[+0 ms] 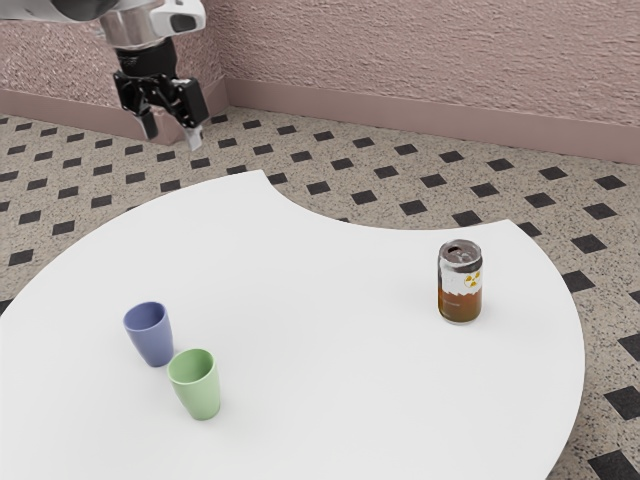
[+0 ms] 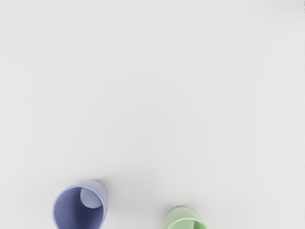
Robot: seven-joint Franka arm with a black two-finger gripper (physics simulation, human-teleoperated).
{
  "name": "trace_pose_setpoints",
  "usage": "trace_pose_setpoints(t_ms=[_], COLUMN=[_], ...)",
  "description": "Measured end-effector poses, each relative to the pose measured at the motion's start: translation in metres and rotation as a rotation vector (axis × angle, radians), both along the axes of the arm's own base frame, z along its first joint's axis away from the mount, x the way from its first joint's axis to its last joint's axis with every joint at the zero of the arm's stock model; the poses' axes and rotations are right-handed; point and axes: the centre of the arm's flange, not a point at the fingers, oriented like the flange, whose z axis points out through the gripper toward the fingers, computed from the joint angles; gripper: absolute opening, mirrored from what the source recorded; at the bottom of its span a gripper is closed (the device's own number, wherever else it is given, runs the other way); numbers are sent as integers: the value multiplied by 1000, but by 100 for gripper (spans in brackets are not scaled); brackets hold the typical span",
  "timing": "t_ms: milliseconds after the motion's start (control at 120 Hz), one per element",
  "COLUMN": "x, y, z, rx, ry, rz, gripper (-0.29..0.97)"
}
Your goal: Place the left cup onto the right cup
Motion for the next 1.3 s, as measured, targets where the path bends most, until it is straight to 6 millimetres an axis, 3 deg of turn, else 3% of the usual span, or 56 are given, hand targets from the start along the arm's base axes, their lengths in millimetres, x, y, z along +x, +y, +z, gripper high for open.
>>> trace_pose_setpoints(t_ms=[300, 525, 733, 925, 1200, 1300], x=[0, 1, 3, 8, 13, 16], y=[-30, -45, -44, -24, 46, 57], z=[-12, -63, -108, -133, -155, -167], rx=[0, 3, 4, 3, -1, 1], ry=[23, 100, 126, 122, 118, 126], rz=[-33, -50, -42, -3, 122, 141], gripper=[66, 66, 66, 66, 66, 66])
